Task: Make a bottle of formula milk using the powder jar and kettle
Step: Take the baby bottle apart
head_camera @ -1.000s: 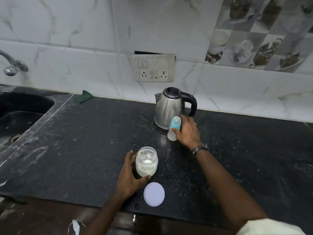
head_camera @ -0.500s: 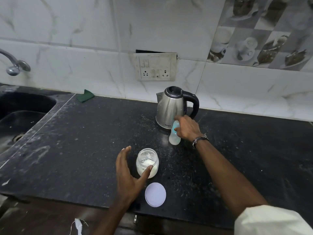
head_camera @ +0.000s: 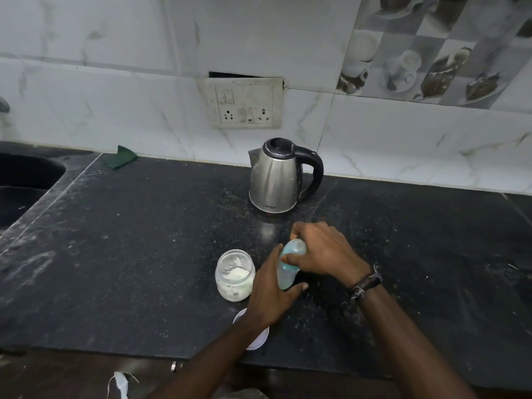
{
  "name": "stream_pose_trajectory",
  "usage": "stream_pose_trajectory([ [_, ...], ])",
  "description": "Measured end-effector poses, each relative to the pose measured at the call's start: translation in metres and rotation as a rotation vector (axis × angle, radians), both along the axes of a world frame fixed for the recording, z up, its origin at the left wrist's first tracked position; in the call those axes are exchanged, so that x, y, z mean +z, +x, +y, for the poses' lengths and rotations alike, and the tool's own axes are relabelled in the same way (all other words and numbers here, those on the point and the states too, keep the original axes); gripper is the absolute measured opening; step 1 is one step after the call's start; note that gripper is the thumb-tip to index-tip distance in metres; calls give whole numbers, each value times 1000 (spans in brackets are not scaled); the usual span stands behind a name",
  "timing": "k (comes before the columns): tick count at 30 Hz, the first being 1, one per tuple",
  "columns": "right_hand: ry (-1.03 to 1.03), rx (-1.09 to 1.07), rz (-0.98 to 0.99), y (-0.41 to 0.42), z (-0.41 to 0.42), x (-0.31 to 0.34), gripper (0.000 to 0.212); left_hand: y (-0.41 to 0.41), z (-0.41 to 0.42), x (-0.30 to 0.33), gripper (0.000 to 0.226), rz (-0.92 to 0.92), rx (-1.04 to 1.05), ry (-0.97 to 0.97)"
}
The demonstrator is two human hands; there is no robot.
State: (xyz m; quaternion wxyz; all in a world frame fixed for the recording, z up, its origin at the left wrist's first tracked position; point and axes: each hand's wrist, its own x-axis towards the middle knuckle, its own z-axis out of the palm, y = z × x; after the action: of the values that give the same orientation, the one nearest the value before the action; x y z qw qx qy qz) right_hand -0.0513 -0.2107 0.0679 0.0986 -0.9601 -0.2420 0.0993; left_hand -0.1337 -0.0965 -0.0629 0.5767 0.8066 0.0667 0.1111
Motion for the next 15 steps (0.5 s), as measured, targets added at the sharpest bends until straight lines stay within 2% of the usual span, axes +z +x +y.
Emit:
stream_pose_trajectory([
  [3,-2,38,-36,-6,-2,1,43,8,2,2,54,-3,29,-17],
  [10,-95,45,-148,-17,-1,3,67,6,6,2,47,8,27,16],
  [15,-106,99,-129,-24,2,6,49,2,5,-5,51,-13,13,2],
])
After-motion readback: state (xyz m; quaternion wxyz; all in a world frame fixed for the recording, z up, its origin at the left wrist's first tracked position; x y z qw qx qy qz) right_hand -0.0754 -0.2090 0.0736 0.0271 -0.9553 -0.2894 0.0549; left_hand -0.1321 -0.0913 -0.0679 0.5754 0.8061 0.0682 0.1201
